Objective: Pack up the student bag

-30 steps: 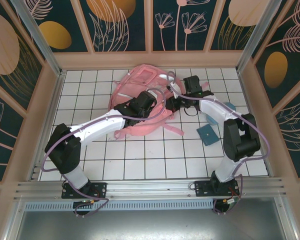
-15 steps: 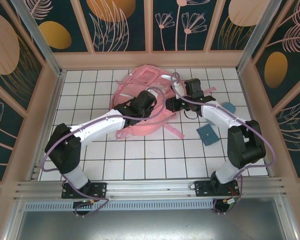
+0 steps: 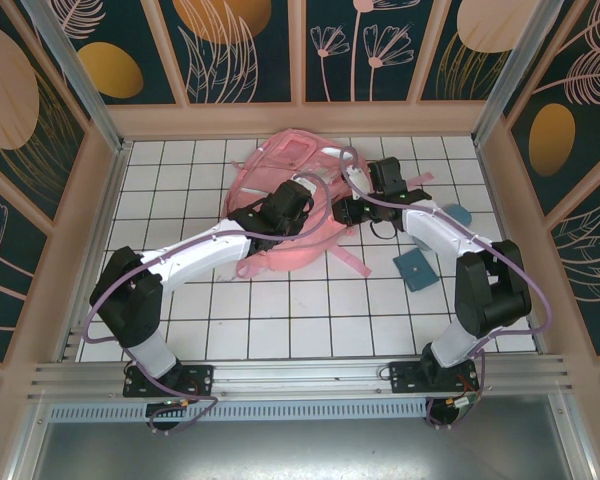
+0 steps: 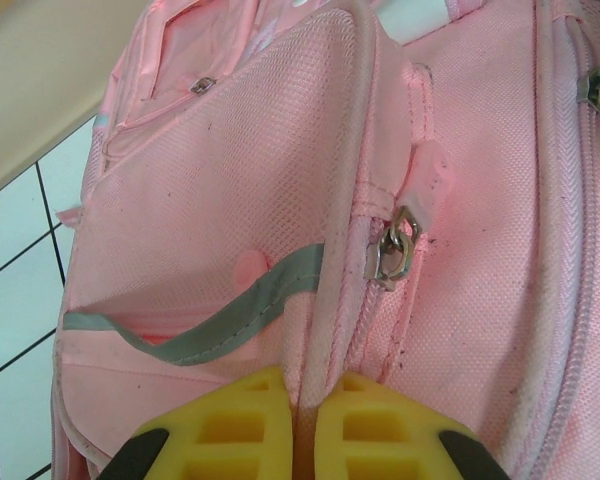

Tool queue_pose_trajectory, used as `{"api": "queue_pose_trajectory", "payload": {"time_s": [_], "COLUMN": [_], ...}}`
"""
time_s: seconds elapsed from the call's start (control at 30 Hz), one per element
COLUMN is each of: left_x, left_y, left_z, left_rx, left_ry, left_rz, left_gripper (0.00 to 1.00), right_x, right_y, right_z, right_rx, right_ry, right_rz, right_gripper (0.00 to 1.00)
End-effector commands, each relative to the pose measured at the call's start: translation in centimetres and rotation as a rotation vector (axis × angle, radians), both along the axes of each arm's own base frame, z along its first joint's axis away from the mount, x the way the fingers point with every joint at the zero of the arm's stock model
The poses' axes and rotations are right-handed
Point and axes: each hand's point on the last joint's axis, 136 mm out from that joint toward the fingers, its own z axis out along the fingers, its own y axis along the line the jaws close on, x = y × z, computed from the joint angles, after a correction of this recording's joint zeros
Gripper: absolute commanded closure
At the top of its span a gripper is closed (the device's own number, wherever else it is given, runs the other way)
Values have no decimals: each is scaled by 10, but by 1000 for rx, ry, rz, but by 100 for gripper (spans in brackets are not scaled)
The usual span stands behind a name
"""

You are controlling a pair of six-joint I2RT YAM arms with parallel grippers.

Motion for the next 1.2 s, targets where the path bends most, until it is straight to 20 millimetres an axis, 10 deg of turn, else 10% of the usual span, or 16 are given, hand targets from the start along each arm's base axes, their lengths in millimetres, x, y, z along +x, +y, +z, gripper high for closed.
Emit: {"api": "queue_pose_trajectory", "payload": {"time_s": [0.0, 0.23, 0.57, 0.83, 1.17], "left_x": [20, 19, 19, 18, 18], "left_y": [-6, -5, -5, -4, -2], "left_z": [43, 43, 42, 42, 36], "left_rx": [-135, -129, -130, -122, -106], "left_ry": [-137, -136, -134, -135, -130], "left_rz": [61, 62, 59, 59, 61], "left_gripper": [100, 100, 100, 100, 100], "right_x": [1, 34, 13, 45, 59], "right_y": [7, -22, 10, -11, -32], "right_z": [18, 15, 4, -13, 24], "right_rx": [17, -97, -4, -107, -216], "right_ry": [-41, -89, -28, -50, -224], "right_rz": [39, -159, 75, -12, -58], "right_gripper": [85, 70, 50, 72, 95]}}
